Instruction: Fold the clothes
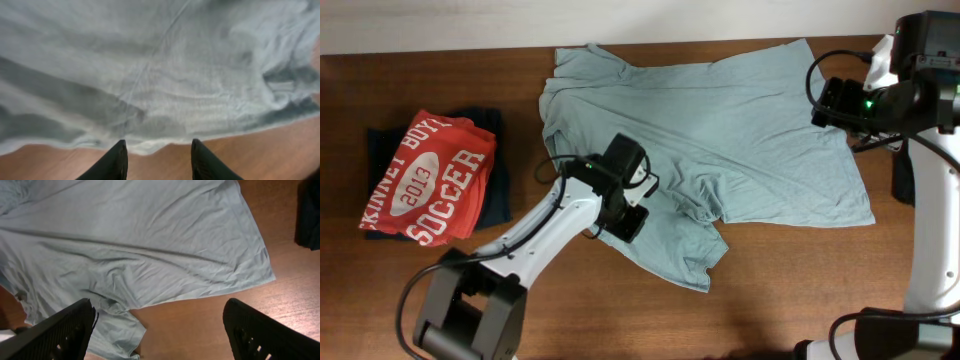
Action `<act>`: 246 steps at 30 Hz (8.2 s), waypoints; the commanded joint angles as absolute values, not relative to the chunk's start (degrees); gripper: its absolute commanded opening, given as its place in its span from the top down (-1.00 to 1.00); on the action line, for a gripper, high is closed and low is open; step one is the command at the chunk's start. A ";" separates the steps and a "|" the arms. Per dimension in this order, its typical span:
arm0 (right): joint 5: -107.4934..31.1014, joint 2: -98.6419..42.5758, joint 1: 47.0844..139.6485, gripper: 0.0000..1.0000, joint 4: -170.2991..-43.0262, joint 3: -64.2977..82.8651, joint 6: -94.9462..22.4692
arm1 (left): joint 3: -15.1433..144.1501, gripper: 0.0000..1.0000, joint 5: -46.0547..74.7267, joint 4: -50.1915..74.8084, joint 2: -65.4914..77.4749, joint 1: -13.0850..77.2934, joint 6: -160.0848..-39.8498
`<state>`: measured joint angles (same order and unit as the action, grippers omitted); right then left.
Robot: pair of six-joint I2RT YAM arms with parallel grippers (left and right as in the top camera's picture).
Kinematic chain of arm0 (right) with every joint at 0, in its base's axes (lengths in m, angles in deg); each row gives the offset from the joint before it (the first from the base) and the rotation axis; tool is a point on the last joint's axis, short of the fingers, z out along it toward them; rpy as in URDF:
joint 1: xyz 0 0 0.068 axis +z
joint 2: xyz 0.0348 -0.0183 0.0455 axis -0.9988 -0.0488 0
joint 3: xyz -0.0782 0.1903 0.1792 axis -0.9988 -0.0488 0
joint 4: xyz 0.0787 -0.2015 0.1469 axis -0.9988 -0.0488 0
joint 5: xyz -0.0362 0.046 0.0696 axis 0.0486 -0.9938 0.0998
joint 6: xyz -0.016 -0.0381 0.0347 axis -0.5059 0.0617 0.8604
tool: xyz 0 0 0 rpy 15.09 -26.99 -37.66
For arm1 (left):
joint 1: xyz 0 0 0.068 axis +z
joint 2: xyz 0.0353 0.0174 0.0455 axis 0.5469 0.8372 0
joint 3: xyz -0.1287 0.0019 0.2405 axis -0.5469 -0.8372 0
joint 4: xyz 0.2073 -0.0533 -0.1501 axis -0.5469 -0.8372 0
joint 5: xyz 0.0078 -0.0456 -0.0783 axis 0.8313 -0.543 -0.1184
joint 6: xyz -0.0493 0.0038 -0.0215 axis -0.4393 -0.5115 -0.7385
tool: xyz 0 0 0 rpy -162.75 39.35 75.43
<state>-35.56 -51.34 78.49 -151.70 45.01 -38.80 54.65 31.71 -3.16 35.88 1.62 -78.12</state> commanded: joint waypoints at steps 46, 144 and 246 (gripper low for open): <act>-35.69 -51.28 78.49 -0.64 -154.69 45.18 -39.23 | 47.13 0.84 27.82 1.50 46.20 8.09 -98.60; -43.21 -30.62 66.65 -0.64 -153.58 19.85 -34.62 | 23.89 -0.29 25.59 -17.32 -0.64 11.81 -111.96; -41.53 -54.45 56.05 -0.47 -132.49 -1.70 -28.81 | 43.41 0.99 37.07 -9.08 4.08 17.47 -111.43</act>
